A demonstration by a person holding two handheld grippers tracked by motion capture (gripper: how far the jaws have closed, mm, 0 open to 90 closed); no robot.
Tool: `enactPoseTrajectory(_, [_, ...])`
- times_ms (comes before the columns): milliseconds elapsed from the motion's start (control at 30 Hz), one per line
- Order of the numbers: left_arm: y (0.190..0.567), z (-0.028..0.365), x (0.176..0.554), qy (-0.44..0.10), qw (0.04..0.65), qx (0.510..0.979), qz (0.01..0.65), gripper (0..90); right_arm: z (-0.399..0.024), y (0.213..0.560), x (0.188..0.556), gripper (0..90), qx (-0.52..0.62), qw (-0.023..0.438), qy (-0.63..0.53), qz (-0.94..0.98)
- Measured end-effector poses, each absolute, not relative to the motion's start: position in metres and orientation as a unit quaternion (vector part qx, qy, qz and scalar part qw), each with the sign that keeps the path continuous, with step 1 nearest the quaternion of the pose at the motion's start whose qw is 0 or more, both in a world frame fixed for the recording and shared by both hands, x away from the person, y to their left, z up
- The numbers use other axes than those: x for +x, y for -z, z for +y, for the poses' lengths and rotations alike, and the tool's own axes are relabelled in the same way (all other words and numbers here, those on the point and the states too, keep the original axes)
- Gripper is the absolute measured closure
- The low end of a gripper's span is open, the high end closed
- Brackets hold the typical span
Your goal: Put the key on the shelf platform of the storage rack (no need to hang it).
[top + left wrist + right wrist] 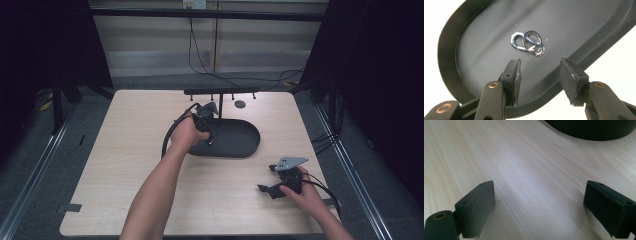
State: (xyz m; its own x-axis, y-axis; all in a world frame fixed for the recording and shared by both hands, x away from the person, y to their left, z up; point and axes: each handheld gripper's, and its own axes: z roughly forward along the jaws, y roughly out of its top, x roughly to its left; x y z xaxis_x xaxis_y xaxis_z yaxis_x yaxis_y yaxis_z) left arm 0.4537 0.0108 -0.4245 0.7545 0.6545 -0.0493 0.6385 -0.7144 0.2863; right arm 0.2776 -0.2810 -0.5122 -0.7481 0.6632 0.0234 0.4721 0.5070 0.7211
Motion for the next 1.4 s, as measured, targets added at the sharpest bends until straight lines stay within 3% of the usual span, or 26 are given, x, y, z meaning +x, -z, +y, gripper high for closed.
enactPoseTrajectory(633, [0.417, 0.027, 0.445, -0.019, 0.161, 0.924, 0.346, 35.5, -0.281, 0.512, 0.277, 9.7, 0.332, 0.128, -0.370, 0.858])
enactPoseTrajectory(1400, [0.408, 0.051, 0.429, -0.012, 0.157, 0.928, 0.338, 28.4, -0.281, 0.512, 0.277, 9.7, 0.332, 0.128, -0.370, 0.858])
